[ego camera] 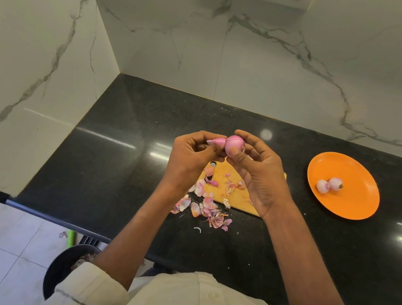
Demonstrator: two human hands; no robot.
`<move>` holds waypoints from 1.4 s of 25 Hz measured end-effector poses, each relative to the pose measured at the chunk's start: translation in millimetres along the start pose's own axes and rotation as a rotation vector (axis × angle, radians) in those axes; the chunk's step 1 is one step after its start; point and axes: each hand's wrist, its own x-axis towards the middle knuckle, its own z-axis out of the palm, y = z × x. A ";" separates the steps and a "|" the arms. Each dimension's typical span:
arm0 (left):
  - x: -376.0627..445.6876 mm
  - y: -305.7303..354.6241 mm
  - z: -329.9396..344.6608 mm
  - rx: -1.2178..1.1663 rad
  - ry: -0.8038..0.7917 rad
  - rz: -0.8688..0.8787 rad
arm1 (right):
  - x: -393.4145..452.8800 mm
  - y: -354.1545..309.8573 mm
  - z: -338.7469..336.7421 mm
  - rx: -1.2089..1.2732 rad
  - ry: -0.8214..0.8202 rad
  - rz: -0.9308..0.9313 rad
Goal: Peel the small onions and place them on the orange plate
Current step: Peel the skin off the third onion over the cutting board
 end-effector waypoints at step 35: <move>-6.4 6.7 10.1 0.428 -0.114 0.303 | -8.7 4.7 -16.3 0.009 0.023 -0.010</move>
